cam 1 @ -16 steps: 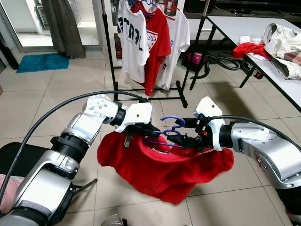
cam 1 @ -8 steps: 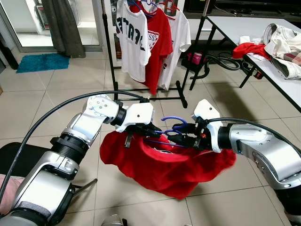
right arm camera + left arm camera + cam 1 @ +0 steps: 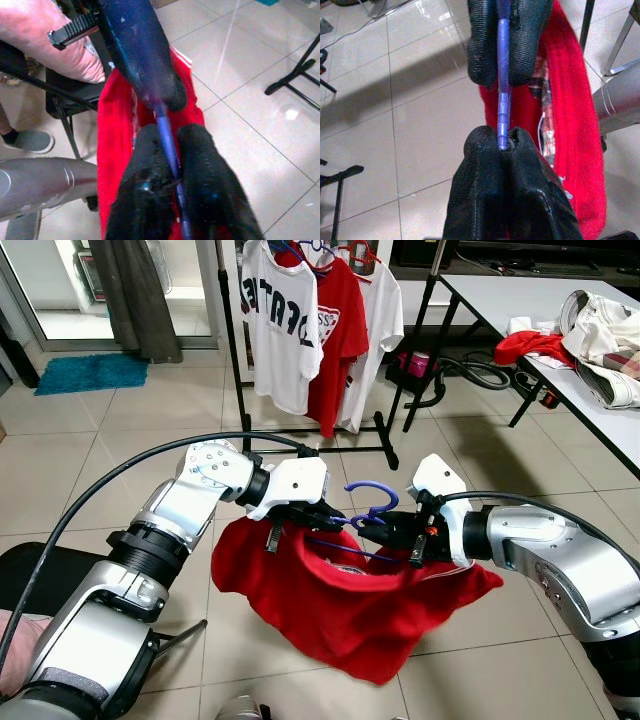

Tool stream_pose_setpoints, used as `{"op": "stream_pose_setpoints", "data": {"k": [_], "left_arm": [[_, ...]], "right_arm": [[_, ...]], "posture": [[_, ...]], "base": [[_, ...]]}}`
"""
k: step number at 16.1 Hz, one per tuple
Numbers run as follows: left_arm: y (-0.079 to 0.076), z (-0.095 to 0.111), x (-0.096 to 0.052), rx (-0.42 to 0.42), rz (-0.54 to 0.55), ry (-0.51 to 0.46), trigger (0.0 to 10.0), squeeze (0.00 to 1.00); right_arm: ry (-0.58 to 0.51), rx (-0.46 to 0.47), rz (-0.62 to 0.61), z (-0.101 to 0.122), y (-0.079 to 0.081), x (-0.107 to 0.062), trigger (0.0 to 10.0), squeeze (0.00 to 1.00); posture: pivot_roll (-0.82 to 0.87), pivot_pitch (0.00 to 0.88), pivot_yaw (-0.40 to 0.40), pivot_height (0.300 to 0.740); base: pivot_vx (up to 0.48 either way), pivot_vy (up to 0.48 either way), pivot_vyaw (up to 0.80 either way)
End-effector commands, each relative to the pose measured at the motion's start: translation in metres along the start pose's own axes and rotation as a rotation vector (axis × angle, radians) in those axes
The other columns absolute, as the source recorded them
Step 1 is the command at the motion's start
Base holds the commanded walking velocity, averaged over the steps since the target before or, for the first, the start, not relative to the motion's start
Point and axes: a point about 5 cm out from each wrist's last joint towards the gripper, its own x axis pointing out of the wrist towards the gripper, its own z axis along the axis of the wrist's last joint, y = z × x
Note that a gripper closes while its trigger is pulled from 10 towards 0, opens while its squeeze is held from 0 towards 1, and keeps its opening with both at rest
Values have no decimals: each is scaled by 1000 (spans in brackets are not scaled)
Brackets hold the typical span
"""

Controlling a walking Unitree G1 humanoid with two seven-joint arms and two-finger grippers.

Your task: Hang hanger

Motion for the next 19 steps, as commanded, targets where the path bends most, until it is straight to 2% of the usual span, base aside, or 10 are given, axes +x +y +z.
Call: {"op": "stream_pose_setpoints", "data": {"k": [1,5,6,7,8,10,12,13,14,19], "left_arm": [[5,9,-1,41,19,-24,0,0],[7,9,-2,42,34,-22,0,0],[11,10,-2,47,90,-22,10000,0],[12,11,-2,30,89,-36,10000,0],[12,12,-2,19,82,-44,10000,1000],[14,13,-7,1,69,-65,10000,1000],[19,19,-10,8,122,-118,10000,1000],[22,23,-13,-8,139,-149,10000,957],[22,23,-15,-7,125,-151,10000,0],[26,33,-22,17,166,-229,10000,0]], "right_arm": [[-11,-5,2,2,-1,-4,0,0],[-16,-7,7,3,-1,-4,0,0],[-21,-8,9,3,-1,-4,0,0],[-26,-6,8,4,-1,-5,0,0],[-30,-5,8,4,-1,-5,0,0],[-35,0,10,3,0,-7,0,0],[-29,1,11,1,0,-8,0,0],[-24,2,9,-1,0,-9,0,0],[-16,9,0,-2,0,-9,0,0],[4,52,-28,-9,-3,-10,0,0]], "posture": [[-36,0,-17,740],[-35,0,-17,740],[-36,0,-17,740],[-36,0,-17,740],[-38,0,-16,740],[-38,0,-12,740],[-37,0,-11,740],[-35,0,-12,740],[-35,0,-12,740],[-27,0,-11,740]], "base": [[0,0,0],[0,0,0],[0,0,0],[0,0,0],[0,0,0],[0,0,0],[0,0,0],[0,0,0],[0,0,0],[0,0,0]]}}
